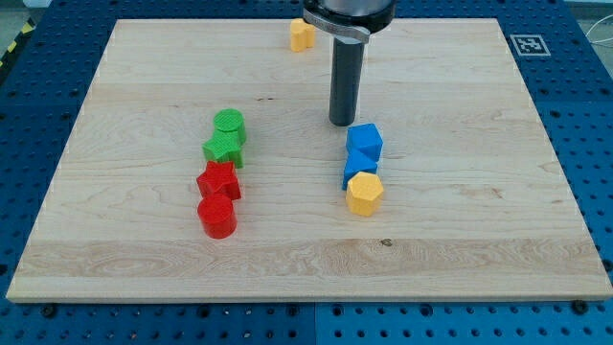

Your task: Point your arm at yellow heart

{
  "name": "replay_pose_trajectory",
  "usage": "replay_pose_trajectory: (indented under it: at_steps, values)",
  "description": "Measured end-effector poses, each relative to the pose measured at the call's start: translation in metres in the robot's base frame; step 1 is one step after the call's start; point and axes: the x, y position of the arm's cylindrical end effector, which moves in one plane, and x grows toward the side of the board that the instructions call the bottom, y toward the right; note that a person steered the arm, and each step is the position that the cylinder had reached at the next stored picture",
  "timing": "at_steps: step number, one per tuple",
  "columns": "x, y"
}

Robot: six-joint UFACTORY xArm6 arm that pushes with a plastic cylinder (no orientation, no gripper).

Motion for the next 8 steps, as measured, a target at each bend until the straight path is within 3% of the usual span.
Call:
replay_pose_trajectory:
  at_steps: [4, 6, 8]
  values:
    - [-0.006, -0.007]
    - [-0.042, -0.020]
    - [-0.044, -0.046]
